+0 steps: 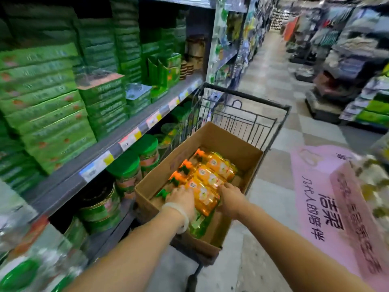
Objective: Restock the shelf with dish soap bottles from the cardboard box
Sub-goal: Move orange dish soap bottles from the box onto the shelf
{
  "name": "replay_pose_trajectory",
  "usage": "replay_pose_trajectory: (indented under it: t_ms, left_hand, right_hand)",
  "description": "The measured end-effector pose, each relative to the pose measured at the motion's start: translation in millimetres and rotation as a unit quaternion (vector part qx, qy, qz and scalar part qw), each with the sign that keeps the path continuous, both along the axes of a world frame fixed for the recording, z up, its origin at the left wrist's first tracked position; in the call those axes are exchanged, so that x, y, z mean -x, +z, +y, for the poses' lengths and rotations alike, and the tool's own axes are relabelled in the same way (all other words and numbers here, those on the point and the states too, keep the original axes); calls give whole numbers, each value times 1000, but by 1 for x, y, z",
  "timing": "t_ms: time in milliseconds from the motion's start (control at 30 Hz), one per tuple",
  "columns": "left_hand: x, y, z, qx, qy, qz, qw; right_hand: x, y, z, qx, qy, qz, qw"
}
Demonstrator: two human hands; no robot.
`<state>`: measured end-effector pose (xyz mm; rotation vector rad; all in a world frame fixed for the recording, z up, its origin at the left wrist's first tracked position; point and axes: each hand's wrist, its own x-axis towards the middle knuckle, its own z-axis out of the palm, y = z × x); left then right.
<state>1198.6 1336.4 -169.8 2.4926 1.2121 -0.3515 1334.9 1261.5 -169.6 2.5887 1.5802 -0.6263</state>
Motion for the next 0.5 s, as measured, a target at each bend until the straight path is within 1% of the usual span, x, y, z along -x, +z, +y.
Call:
replay_pose_trajectory:
  t_ms: [100, 267, 400, 500]
  left_hand:
    - [-15, -20, 42, 27, 25, 0, 999]
    - [-29, -65, 71, 130, 72, 35, 988]
    - [-44, -95, 86, 190, 144, 9, 971]
    - [-54, -118, 96, 229, 203, -5, 952]
  right_hand:
    - [-18, -19, 41, 8, 6, 19, 1000]
    - [-38, -63, 78, 67, 14, 52, 996]
    - [-59, -93, 111, 103, 22, 80, 991]
    - [-75, -118, 135, 107, 21, 120, 987]
